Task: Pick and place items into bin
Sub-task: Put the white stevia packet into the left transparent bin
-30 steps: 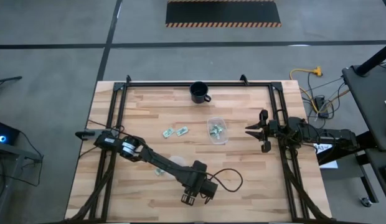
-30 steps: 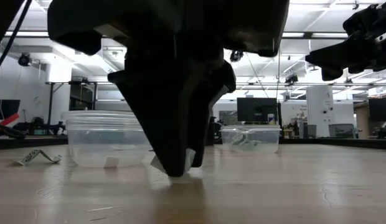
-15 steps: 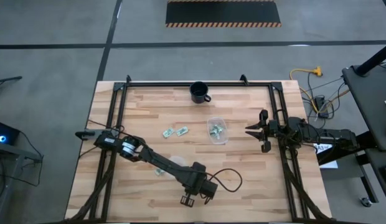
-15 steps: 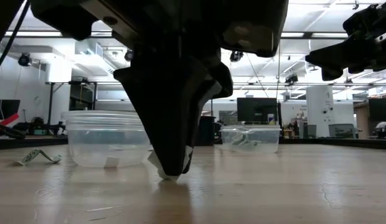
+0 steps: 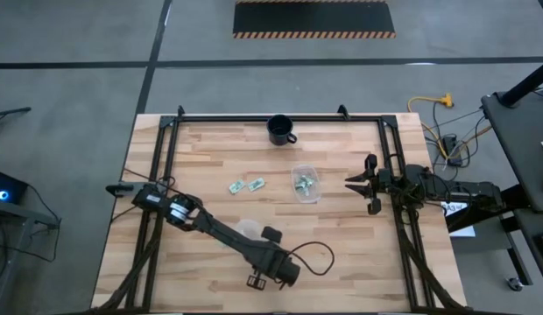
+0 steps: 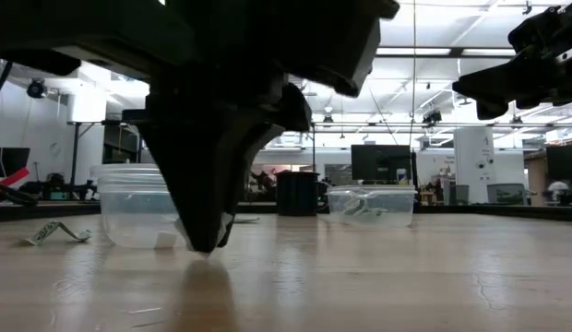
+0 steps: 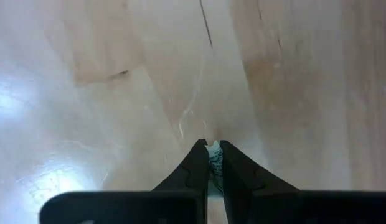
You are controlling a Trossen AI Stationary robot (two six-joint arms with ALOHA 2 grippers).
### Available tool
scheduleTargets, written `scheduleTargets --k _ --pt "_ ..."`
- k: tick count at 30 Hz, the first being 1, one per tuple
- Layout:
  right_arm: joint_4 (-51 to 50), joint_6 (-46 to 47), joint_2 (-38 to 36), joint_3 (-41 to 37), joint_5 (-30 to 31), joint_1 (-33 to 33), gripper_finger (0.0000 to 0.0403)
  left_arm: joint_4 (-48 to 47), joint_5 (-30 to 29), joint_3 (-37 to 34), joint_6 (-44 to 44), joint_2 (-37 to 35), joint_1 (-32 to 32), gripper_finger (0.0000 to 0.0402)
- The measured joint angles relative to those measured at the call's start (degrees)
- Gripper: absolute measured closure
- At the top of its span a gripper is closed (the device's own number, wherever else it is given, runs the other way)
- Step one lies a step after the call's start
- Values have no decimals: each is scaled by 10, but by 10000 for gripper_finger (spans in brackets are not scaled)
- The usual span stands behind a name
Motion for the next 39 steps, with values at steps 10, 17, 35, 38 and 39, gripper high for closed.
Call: scheduleTargets --k 10,17,35,38,39 --pt "0 0 0 0 0 0 330 -23 -65 56 -23 0 -23 399" --pt "0 0 0 0 0 0 330 -66 -105 61 -52 0 -29 399" --pt "0 0 0 0 0 0 330 -177 -242 137 -89 2 -46 399" --pt "0 0 0 0 0 0 330 -185 -246 135 -102 15 -45 399" --pt "0 0 0 0 0 0 330 -185 -246 135 -101 21 -45 399"
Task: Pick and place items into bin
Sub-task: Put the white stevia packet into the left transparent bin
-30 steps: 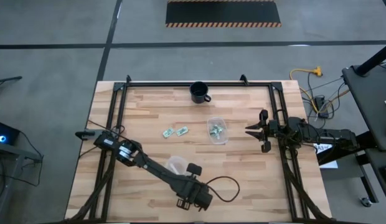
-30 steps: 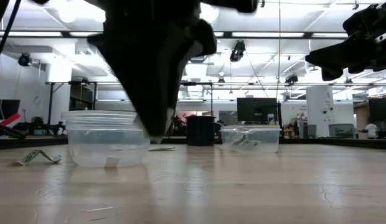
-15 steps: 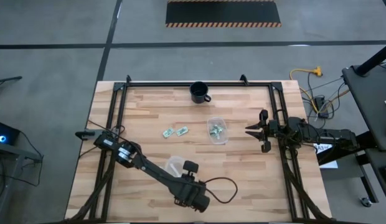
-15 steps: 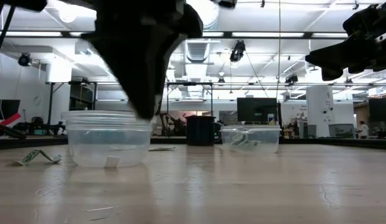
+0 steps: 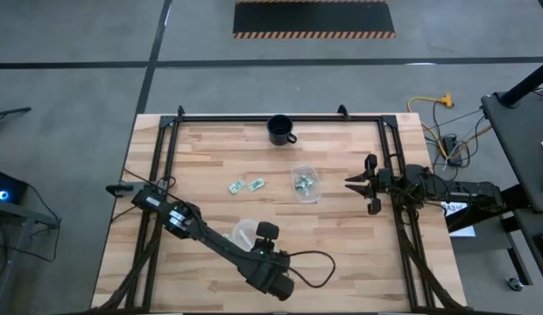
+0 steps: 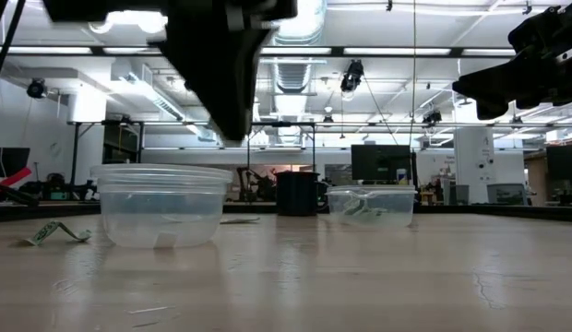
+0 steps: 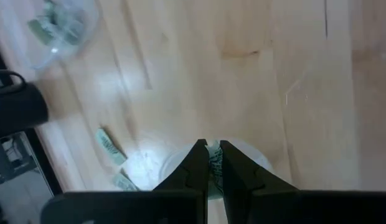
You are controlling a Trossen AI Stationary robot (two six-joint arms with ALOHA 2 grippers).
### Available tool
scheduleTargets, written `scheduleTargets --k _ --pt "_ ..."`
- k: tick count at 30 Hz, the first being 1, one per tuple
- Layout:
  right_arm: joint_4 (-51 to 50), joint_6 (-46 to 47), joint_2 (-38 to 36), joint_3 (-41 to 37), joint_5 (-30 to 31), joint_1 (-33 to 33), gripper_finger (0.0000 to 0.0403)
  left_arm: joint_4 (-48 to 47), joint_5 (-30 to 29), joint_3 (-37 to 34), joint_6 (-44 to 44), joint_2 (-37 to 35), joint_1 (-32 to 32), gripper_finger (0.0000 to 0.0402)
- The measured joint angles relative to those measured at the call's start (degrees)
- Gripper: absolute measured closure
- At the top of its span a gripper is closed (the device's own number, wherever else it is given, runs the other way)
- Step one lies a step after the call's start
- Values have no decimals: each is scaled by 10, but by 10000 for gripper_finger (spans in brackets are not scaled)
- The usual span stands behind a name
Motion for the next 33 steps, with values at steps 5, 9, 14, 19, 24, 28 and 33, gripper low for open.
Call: scheduleTargets --k 5,9,14,19,24,28,33 --pt "0 0 0 0 0 0 330 0 1 7 3 33 0 399" --pt "0 0 0 0 0 0 330 0 -1 3 3 36 1 399" --pt "0 -1 0 0 0 0 330 0 -17 11 -14 32 1 399" --pt "0 -1 0 0 0 0 330 0 -31 11 -30 20 1 399" --pt "0 -1 0 0 0 0 330 0 -41 -4 -56 -7 1 399" --pt "0 -1 0 0 0 0 330 0 -43 -47 -80 -53 1 399" --pt "0 0 1 0 0 0 330 -1 -27 -133 -132 -106 2 399"
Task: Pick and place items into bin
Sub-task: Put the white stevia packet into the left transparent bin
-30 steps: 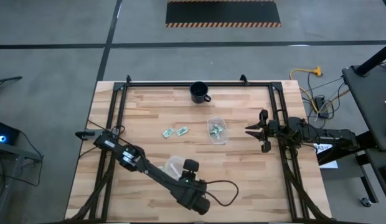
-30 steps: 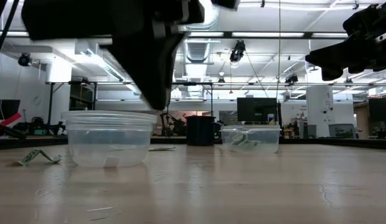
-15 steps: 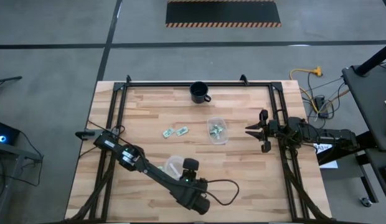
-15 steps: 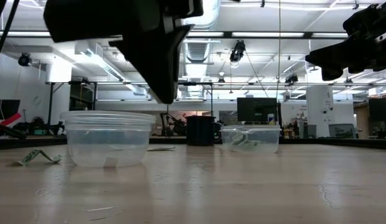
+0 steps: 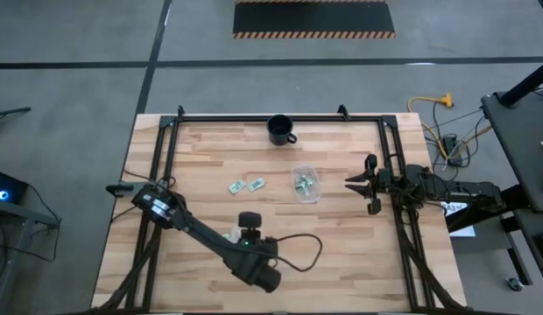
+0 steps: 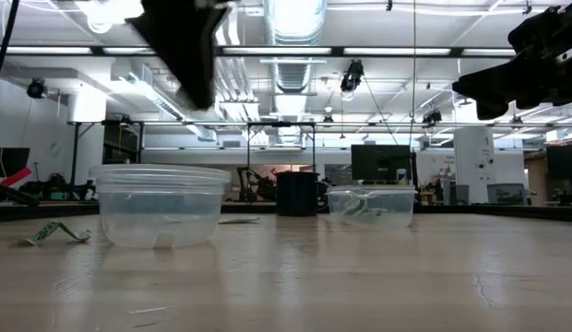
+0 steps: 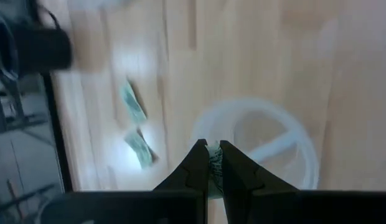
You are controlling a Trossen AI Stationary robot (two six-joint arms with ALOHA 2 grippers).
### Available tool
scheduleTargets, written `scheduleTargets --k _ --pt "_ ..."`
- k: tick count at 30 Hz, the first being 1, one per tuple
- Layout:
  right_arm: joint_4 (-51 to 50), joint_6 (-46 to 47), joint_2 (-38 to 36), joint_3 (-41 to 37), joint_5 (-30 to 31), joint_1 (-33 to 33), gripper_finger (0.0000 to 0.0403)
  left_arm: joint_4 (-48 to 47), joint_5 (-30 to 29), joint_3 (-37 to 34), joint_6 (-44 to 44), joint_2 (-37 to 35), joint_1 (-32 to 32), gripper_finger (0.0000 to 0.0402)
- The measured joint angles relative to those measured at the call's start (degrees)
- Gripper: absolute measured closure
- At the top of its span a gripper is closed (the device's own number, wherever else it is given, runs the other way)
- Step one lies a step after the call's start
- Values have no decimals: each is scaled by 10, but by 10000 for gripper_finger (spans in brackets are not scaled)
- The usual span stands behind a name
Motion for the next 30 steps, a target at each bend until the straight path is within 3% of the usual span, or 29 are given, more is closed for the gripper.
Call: scheduleTargets --k 7,30 --pt "0 0 -1 0 0 0 330 1 59 -52 -23 -7 -5 399" --pt "0 0 -1 0 0 0 330 1 67 -52 8 -25 4 387"
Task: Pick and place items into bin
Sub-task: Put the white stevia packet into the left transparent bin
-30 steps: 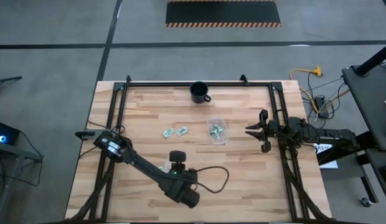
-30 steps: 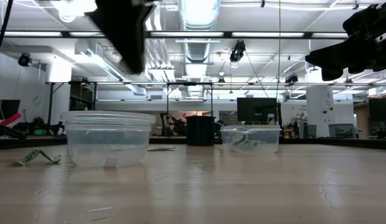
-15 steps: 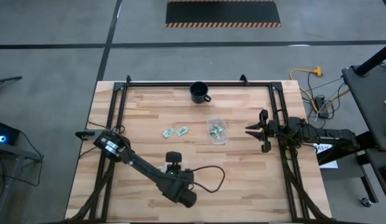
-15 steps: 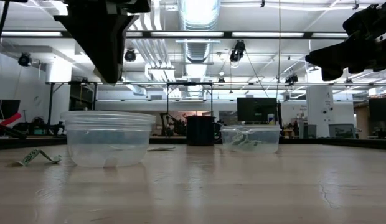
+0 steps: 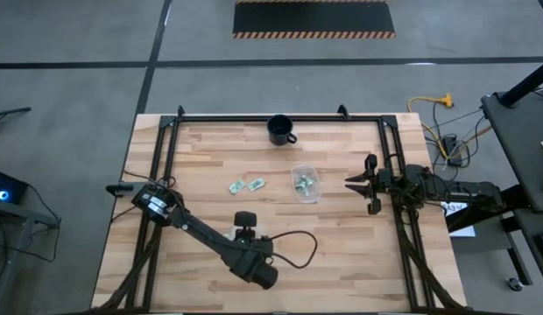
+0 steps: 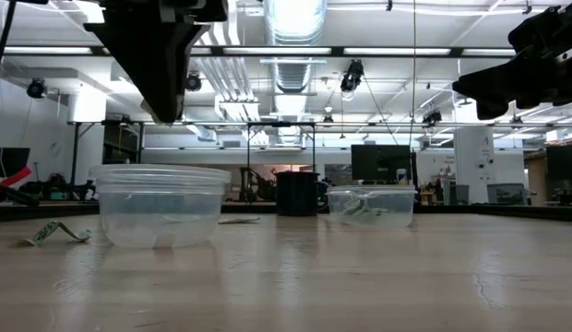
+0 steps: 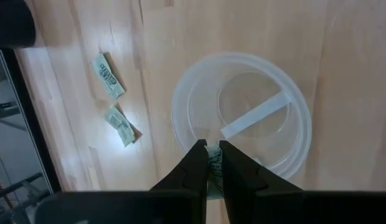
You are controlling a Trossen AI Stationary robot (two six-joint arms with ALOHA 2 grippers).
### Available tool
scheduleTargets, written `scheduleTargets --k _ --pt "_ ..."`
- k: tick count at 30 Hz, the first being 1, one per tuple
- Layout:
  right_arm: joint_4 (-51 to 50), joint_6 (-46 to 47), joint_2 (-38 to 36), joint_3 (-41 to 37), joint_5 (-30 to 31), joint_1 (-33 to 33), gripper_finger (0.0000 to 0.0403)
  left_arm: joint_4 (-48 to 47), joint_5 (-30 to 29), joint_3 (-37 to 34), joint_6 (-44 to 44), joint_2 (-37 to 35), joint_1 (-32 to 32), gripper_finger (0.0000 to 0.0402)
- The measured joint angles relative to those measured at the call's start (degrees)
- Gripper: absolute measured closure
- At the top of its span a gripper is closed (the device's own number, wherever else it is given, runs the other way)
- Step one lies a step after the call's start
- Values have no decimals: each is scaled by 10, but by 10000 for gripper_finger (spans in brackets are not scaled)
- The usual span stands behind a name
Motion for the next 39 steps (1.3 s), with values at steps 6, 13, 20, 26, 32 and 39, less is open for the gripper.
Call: scheduleTargets --k 6,13,20,26,32,39 --pt "0 -1 0 0 0 0 330 0 12 -3 15 0 1 384" --pt "0 0 0 0 0 0 330 0 13 -8 15 0 2 375" --pt "0 -1 0 0 0 0 330 0 13 -24 13 0 2 334" --pt "0 0 0 0 0 0 330 0 13 -28 11 0 2 282" --pt "0 -1 0 0 0 0 330 1 13 -29 10 -9 2 253" --pt "0 0 0 0 0 0 330 14 14 -37 3 -59 2 250"
